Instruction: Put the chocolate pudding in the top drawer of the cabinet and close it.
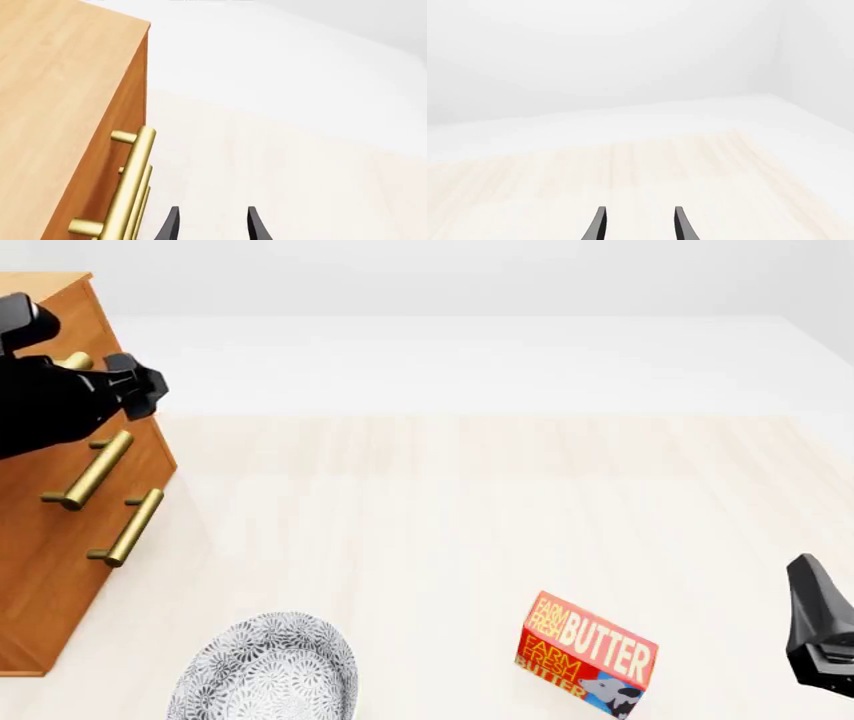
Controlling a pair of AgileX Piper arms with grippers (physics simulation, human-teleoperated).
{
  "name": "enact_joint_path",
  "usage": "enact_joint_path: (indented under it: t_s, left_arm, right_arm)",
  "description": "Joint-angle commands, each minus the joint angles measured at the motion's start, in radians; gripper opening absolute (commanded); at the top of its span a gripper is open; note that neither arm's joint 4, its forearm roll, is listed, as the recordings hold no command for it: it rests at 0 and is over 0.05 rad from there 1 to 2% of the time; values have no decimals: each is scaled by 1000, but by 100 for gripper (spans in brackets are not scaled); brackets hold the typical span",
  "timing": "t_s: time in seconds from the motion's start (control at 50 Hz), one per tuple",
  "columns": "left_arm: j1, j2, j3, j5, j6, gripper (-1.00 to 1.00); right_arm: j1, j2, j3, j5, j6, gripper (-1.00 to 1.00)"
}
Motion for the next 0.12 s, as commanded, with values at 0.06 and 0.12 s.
enact_joint_path:
  t_s: [0.06,0.12]
  left_arm:
    - [-38,-44,19,6,-14,100]
    - [-45,-55,17,8,-9,100]
  right_arm:
    - [0,-2,0,0,-2,100]
    - [1,-5,0,3,-3,100]
